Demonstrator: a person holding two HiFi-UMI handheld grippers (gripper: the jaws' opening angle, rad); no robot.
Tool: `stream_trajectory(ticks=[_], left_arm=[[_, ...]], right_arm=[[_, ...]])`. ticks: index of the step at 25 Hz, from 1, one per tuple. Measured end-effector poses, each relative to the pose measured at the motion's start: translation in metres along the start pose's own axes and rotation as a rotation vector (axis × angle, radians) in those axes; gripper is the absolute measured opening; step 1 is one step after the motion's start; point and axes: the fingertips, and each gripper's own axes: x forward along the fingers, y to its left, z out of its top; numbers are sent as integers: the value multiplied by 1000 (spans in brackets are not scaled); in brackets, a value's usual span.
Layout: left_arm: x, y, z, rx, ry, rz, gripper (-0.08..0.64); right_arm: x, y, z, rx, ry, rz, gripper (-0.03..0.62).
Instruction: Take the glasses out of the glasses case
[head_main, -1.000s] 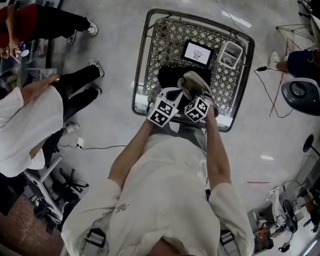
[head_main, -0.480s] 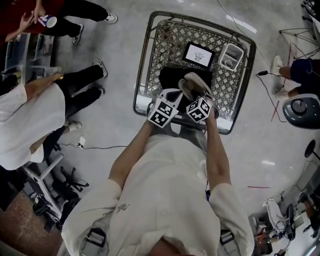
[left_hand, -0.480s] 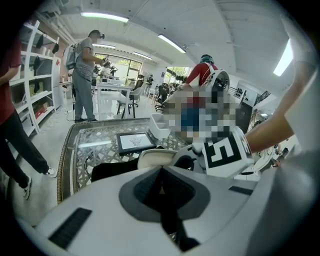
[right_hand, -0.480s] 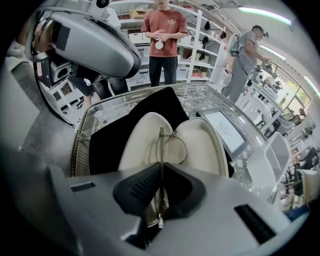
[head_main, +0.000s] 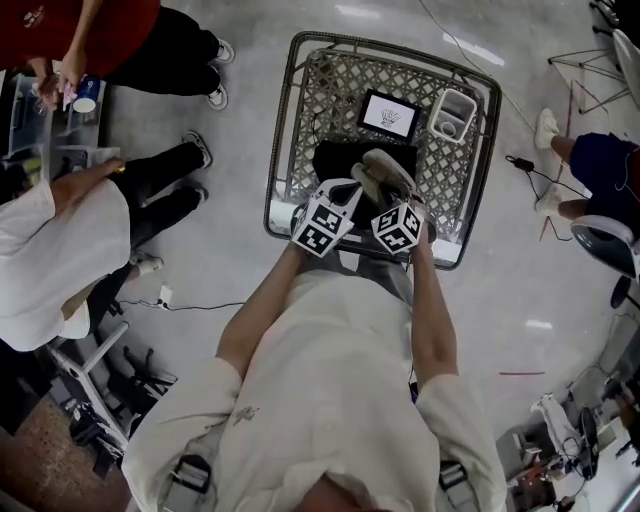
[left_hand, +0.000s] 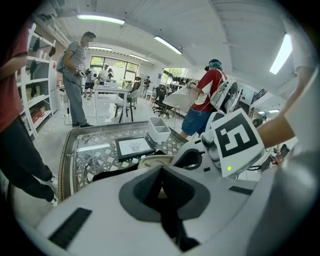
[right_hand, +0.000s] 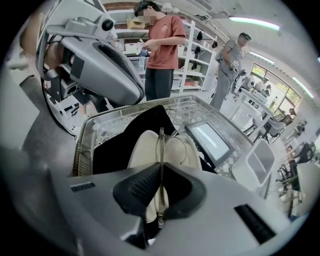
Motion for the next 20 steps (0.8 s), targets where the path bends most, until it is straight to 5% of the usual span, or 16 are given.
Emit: stream_trajectory(ticks=[20], left_arm=[[-30,3,53,70,-113,15,14]], right_arm=[[-100,-34,55,68,-235,-178,18]])
